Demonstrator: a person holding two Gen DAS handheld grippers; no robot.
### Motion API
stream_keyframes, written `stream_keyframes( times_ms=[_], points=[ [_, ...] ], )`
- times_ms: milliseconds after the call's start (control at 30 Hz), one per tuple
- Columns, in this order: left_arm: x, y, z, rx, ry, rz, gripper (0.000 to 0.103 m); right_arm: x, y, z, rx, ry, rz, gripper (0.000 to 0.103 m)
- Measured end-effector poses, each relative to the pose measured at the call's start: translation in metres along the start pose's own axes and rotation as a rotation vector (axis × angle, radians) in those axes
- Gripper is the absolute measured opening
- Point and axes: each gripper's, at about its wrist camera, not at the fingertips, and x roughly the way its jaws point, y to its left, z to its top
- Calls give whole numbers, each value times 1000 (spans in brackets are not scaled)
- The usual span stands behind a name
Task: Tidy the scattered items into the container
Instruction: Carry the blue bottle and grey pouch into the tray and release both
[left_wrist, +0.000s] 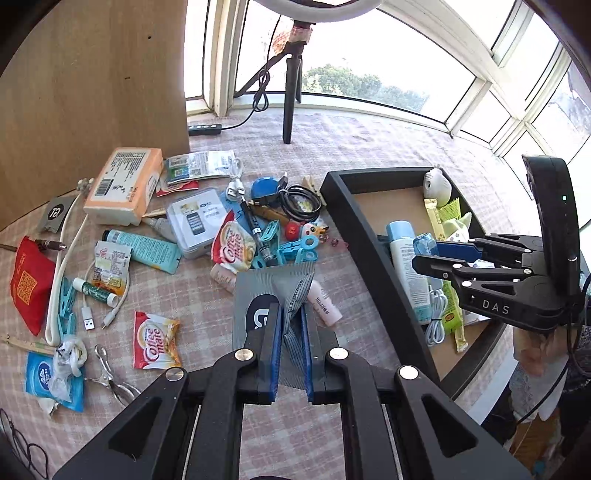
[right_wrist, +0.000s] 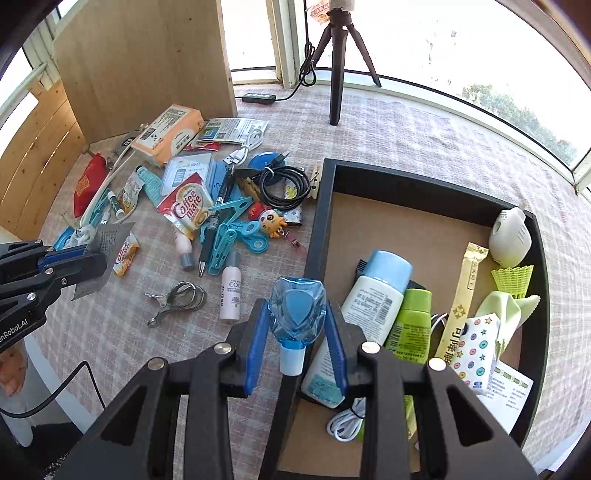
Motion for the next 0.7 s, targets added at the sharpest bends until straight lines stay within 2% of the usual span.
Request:
stream_keyframes(
  times_ms=[233,467,500,567,600,633,700],
  points=[
    [35,-69,61,46,-28,-82,9,-11,-60,25,89,-35,-51,30],
    [63,-118,91,91,-42,-125,10,-11,-99,30,153,-47,-87,30],
    [64,-124,93,102,-55,-144,18,-11,-104,30,160,-58,-89,31],
    [66,-132,95,115,-61,-130,42,-11,-113,29,185,-65,-107,39],
    [65,-133,95,113,-65,-122,53,-11,-119,28,208,-63,-126,48],
    [64,-132,95,111,-67,-127,54,-11,-124,27,228,-70,-131,54],
    [62,-130,94,114,-62,-118,55,-14,-132,24,264,-86,-125,55]
  ],
)
